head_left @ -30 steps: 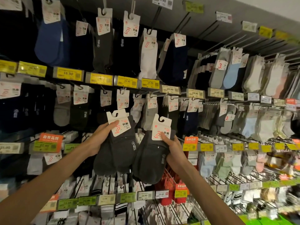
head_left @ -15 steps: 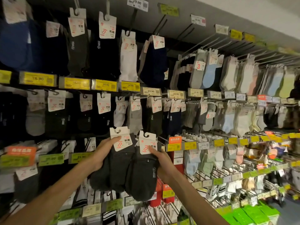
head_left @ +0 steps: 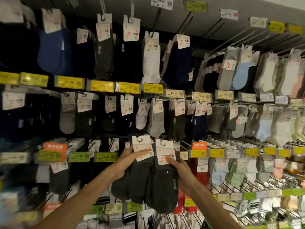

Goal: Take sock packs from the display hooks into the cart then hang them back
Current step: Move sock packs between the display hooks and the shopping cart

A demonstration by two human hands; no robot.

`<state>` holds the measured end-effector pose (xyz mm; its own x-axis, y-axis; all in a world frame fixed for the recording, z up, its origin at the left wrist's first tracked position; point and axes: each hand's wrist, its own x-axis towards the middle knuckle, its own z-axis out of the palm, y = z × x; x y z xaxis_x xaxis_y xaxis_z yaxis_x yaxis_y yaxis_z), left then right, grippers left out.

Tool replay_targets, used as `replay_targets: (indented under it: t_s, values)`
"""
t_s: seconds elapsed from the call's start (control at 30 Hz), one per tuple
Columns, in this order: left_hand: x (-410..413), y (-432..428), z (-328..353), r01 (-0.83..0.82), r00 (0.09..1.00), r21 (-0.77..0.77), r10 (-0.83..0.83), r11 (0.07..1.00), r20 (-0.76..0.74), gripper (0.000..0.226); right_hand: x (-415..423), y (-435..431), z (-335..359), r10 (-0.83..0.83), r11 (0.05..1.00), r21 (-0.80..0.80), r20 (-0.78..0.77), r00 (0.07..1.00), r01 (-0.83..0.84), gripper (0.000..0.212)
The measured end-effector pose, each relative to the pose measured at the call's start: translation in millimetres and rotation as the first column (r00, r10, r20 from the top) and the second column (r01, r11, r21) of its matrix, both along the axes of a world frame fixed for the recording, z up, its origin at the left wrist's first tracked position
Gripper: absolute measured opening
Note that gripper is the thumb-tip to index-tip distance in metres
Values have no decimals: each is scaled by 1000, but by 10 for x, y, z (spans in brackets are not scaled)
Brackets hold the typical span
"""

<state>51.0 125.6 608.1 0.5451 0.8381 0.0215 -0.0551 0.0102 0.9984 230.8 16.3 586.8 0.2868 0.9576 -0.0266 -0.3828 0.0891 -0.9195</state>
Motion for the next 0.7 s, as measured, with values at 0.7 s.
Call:
replay_targets:
  t_s: [0.7]
  values:
    - [-628, 6, 148, -257, 966, -21, 257, 966, 26, 32, -279, 426, 123, 289, 957, 79, -161, 944, -280, 40]
